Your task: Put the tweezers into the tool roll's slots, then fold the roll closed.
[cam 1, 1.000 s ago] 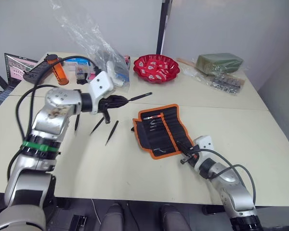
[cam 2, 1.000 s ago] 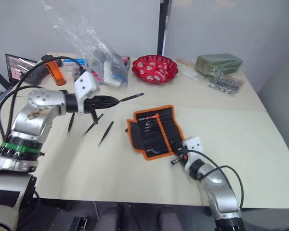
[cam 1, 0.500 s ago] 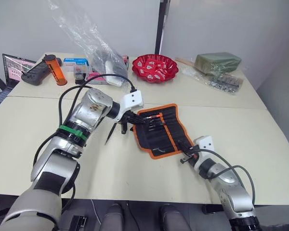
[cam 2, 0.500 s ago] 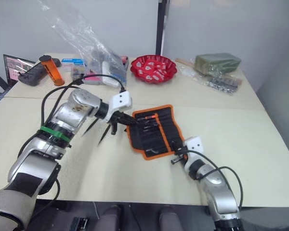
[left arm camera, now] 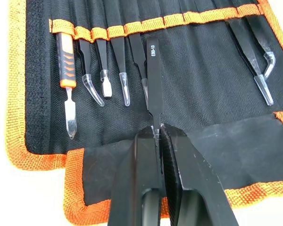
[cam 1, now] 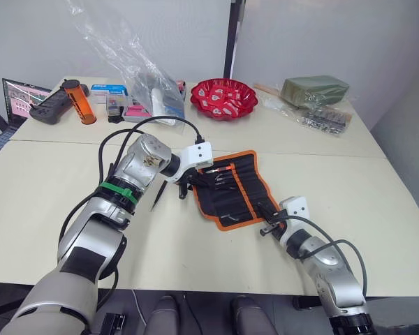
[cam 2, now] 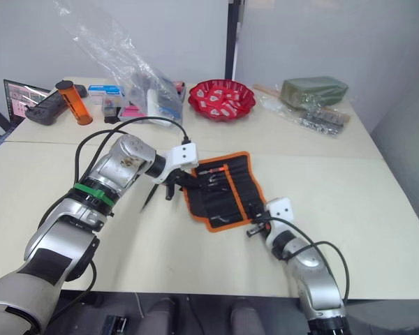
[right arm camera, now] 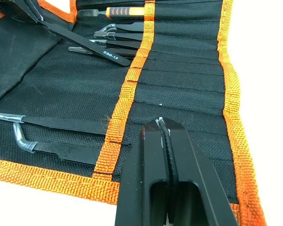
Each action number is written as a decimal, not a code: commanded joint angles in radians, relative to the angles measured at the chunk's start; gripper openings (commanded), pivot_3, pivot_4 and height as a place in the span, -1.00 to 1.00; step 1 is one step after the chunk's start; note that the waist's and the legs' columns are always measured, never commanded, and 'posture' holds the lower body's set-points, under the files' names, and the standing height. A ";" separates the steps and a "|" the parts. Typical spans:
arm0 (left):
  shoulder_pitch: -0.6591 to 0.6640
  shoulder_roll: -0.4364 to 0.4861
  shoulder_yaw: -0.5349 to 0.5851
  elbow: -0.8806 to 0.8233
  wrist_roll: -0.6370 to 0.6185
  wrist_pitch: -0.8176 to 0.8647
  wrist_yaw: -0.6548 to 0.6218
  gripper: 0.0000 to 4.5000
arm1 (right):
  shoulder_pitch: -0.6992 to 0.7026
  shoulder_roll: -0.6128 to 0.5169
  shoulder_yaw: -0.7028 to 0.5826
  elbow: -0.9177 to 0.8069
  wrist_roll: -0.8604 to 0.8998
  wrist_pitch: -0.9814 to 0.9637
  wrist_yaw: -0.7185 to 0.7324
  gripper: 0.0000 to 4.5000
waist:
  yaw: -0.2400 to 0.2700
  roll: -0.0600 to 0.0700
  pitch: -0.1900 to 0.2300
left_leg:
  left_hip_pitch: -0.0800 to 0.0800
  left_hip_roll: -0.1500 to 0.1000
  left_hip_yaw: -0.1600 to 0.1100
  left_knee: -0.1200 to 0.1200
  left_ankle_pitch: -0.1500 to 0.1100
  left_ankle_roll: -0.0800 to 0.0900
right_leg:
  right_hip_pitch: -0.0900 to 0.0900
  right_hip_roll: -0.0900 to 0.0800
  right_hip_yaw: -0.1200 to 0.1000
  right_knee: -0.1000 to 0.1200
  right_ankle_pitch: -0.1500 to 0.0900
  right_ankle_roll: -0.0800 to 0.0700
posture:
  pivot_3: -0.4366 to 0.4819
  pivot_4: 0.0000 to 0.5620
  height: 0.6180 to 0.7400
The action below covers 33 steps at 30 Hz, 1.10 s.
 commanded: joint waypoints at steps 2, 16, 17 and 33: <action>-0.028 -0.023 0.012 0.001 0.008 -0.006 0.004 -0.99 | 0.005 0.002 0.006 0.013 -0.008 0.019 0.000 -1.00 | 0.001 0.000 0.000 | 0.000 0.000 0.000 0.000 0.000 0.000 | 0.000 0.000 0.000 0.000 0.000 0.000 | -0.05 -0.47 1.00; -0.082 -0.174 0.030 0.198 0.034 -0.029 0.119 -0.99 | 0.024 0.013 0.024 0.005 -0.013 0.022 -0.002 -1.00 | 0.002 0.000 0.000 | 0.000 0.000 0.000 0.000 0.000 0.000 | 0.000 0.000 0.000 0.000 0.000 0.000 | -0.05 -0.47 1.00; -0.082 -0.187 0.039 0.205 0.024 -0.023 0.115 -0.99 | 0.024 0.014 0.025 0.005 -0.014 0.022 -0.003 -1.00 | 0.002 0.000 0.000 | 0.000 0.000 0.000 0.001 0.000 0.000 | 0.000 0.000 0.000 0.000 0.000 0.001 | -0.05 -0.47 1.00; -0.110 -0.297 0.048 0.416 0.089 -0.215 0.178 -0.99 | 0.013 0.023 0.034 0.010 -0.022 0.027 -0.003 -1.00 | 0.002 0.000 0.000 | 0.000 -0.001 -0.001 0.001 0.000 0.000 | 0.001 0.000 0.000 0.000 0.000 0.001 | -0.05 -0.47 1.00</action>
